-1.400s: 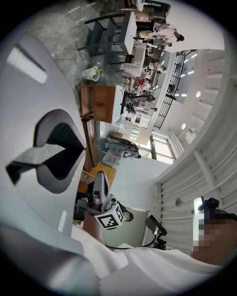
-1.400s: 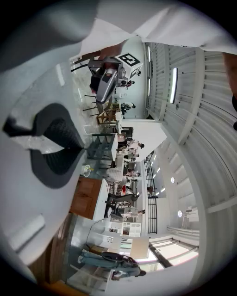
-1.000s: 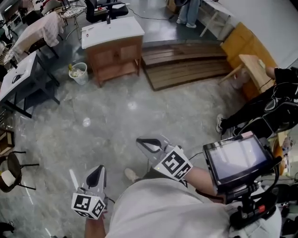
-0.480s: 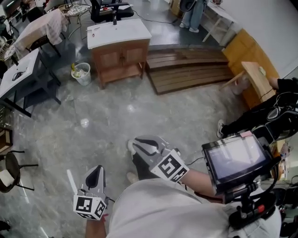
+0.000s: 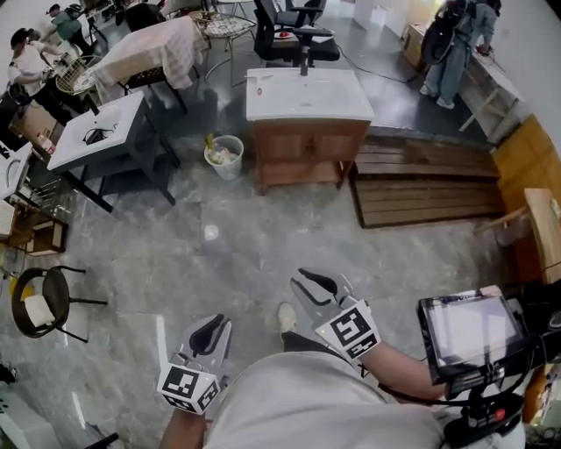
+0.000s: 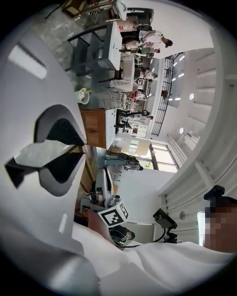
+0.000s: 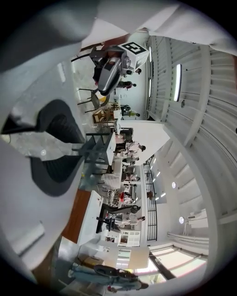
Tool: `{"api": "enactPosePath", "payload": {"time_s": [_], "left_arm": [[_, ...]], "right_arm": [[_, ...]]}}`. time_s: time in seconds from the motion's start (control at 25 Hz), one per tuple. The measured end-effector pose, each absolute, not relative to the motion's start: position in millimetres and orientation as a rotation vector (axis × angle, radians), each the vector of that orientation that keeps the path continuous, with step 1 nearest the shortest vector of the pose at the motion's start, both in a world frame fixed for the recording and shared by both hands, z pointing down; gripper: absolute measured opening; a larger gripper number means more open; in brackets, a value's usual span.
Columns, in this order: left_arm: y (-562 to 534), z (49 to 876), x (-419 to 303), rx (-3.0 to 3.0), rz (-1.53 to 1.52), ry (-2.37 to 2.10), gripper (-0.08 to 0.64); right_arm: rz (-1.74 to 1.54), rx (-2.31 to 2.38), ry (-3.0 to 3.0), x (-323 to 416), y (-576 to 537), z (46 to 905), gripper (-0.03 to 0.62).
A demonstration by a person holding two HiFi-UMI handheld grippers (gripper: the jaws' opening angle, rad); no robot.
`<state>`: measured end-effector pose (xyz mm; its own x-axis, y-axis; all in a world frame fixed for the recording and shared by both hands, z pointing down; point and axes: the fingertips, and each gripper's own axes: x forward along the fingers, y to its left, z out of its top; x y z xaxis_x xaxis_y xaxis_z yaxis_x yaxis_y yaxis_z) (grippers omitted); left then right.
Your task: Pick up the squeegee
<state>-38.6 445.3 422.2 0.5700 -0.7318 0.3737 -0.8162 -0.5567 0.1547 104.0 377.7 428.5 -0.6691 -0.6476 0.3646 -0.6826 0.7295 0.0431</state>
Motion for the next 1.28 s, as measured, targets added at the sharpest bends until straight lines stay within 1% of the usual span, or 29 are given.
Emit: {"api": "enactPosePath", "payload": {"time_s": [0.2,0.4,0.56,0.84,1.12,1.28], "left_arm": [[370.9,406.8,-46.9,2.485,0.346,-1.305,0.06],[307.2,395.5,-44.2,2.508,0.339,-1.314,0.06],[265.8,403.9,-53.9,2.497,0.341,-1.281,0.058],[159.2,421.1,-93.6,2.536,0.294,-1.199,0.048],[44.2,400.0,-133.7,2.654,0.276,-0.997,0.048],[-3.2,397.1,-165.8,2.7,0.325,-0.905,0.048]], "right_arm": [[0.123,1.063,-2.595,106.4,301.7,417.0,0.069],[0.124,1.053,-2.56,111.4,243.7,427.5,0.069],[0.152,1.06,-2.513,104.7,201.8,441.3,0.069],[0.206,1.208,-2.424,84.3,109.7,461.6,0.069],[0.232,1.392,-2.343,41.6,4.9,447.2,0.069],[0.239,1.496,-2.304,18.2,-49.7,438.8,0.069]]}}
